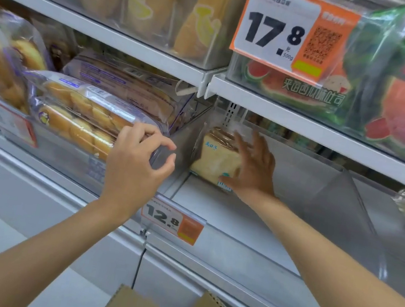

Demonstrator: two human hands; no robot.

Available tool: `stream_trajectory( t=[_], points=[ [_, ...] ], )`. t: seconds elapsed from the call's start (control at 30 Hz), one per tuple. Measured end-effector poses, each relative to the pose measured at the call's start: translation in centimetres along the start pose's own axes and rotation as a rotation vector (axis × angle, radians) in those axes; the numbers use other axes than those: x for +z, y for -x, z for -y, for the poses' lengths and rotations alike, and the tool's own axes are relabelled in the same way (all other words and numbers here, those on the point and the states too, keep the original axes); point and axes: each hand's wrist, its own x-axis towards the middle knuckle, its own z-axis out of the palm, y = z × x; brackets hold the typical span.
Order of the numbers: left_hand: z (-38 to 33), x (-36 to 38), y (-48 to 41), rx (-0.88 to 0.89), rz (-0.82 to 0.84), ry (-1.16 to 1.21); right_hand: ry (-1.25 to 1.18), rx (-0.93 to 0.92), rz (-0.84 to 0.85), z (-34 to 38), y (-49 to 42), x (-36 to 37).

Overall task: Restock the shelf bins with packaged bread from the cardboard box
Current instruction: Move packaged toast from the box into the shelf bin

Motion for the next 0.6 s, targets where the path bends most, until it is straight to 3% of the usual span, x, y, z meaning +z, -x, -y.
stream_trajectory(
  t=[0.1, 0.3, 0.43, 0.53, 0.6],
  points=[
    [-0.1, -0.1, 0.1, -0.001, 0.001, -0.004, 0.130, -0.056, 0.085, 0.3, -0.8, 1.1],
    [-0.6, -0.4, -0.1, 0.018, 0.021, -0.064, 0.108, 0.003, 0.198, 1.0, 0.2, -1.3],
    [-3.5, -2.2, 1.4, 0.034, 0.057, -0.122, -0.174, -0.053, 0.058, 2.0, 5.5, -5.9],
    [-7.6, -3.6, 3.9, 0.033, 0.191, -0.007, -0.237, -0.029, 0.009, 2.4, 11.4, -9.8],
    [-10.7, -4.3, 6.6, -0.060, 0.315, 0.086, -0.278, -0.012, -0.022, 2.2, 15.8, -12.0]
  ],
)
